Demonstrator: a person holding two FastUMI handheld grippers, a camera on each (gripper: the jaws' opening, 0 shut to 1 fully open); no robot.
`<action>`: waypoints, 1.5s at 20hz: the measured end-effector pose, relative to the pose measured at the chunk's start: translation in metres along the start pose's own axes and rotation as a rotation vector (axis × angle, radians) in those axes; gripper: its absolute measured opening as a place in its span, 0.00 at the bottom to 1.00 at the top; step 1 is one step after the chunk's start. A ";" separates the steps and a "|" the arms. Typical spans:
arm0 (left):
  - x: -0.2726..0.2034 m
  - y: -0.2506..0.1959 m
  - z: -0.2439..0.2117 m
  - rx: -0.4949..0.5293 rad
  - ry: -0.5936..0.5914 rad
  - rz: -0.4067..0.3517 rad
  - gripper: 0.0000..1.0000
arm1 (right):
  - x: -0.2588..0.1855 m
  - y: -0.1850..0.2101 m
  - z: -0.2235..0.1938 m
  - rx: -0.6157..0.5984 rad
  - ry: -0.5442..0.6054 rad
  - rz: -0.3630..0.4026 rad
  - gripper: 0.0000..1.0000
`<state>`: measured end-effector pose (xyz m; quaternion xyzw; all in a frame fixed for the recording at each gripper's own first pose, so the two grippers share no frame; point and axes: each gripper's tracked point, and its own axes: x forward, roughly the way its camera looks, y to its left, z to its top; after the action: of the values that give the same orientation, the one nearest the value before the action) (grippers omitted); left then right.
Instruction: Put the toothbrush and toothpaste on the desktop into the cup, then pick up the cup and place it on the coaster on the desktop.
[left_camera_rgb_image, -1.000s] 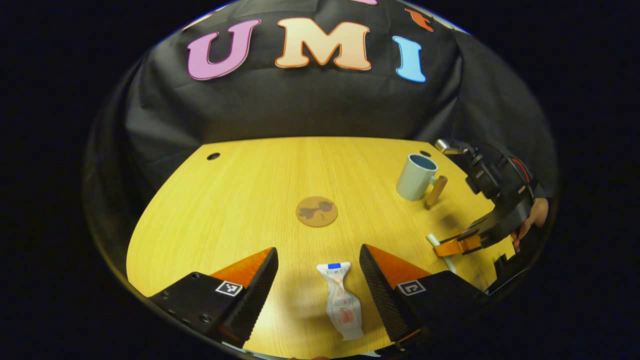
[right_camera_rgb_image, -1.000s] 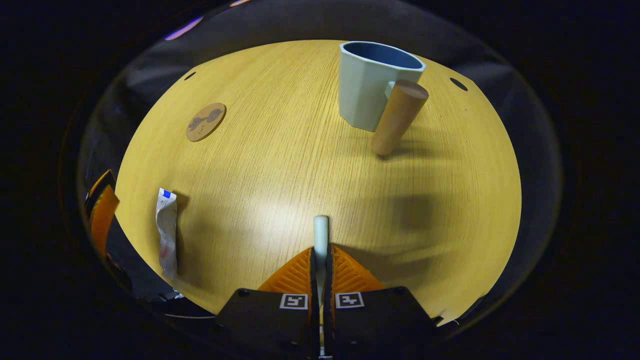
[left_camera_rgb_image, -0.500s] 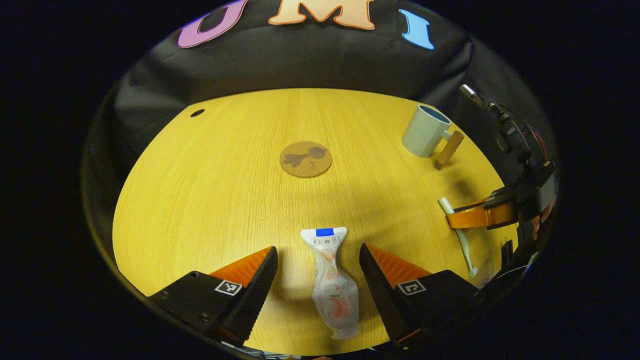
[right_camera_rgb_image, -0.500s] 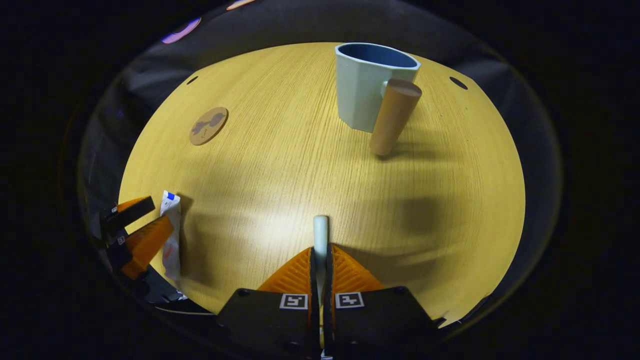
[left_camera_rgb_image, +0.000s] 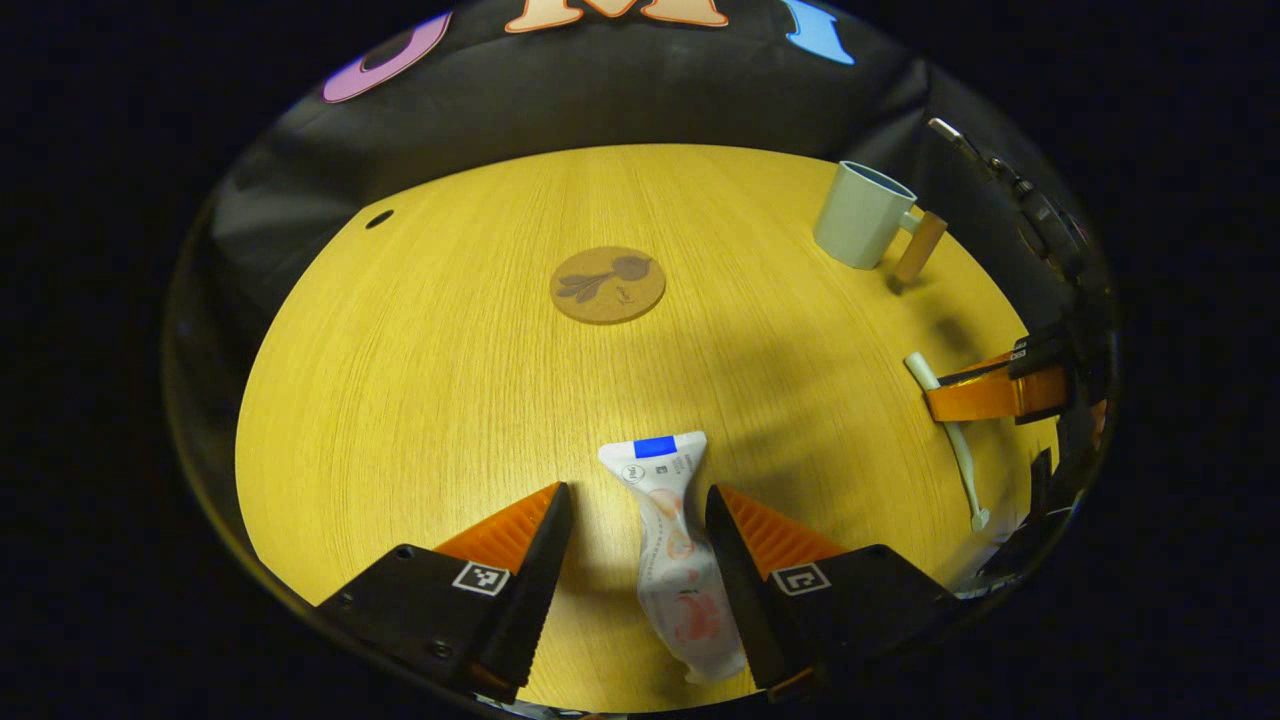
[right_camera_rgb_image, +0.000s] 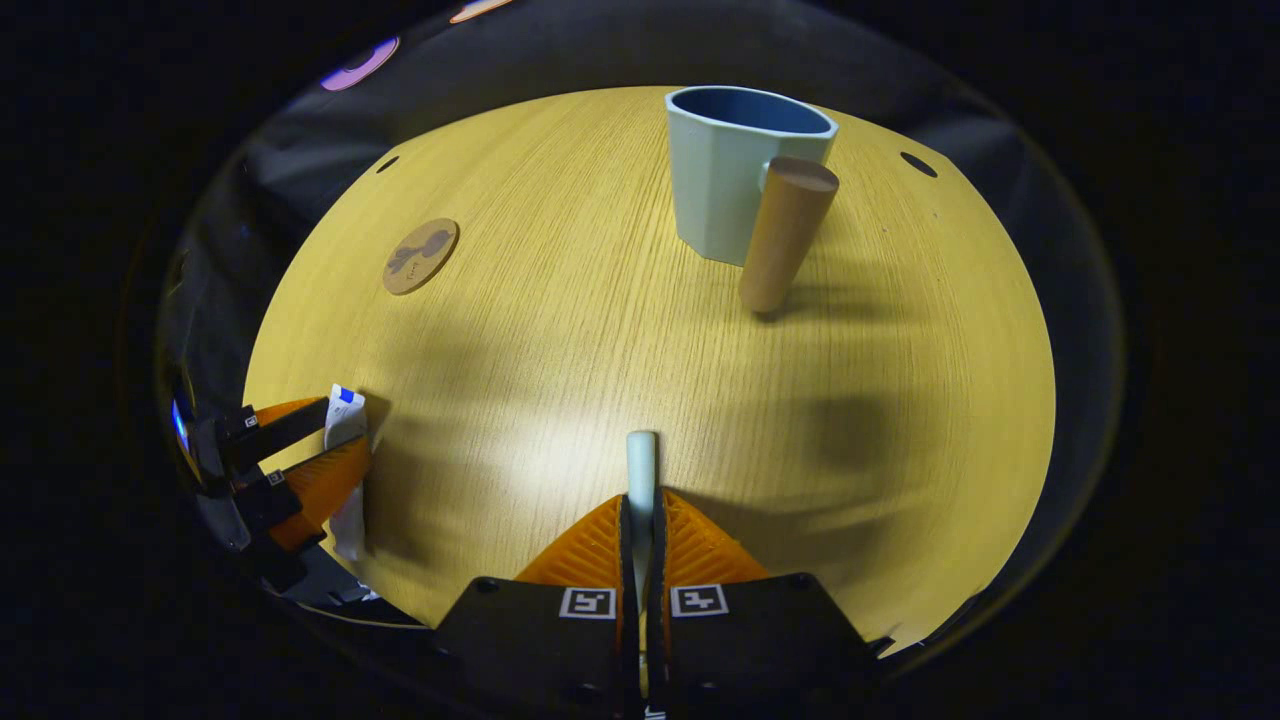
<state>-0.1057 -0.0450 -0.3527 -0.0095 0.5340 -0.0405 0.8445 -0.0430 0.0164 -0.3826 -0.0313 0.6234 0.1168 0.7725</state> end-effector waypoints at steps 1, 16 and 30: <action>0.000 0.002 -0.001 -0.015 0.013 0.010 0.78 | 0.000 0.000 0.001 -0.001 -0.001 -0.001 0.03; 0.002 0.014 0.008 -0.100 -0.044 0.014 0.01 | 0.000 0.002 0.003 -0.010 -0.036 0.008 0.03; -0.038 0.005 0.035 -0.153 -0.198 -0.072 0.00 | -0.047 0.036 0.057 0.091 -0.393 0.217 0.06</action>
<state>-0.0902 -0.0381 -0.3039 -0.0971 0.4490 -0.0290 0.8878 -0.0052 0.0562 -0.3209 0.0943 0.4653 0.1750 0.8626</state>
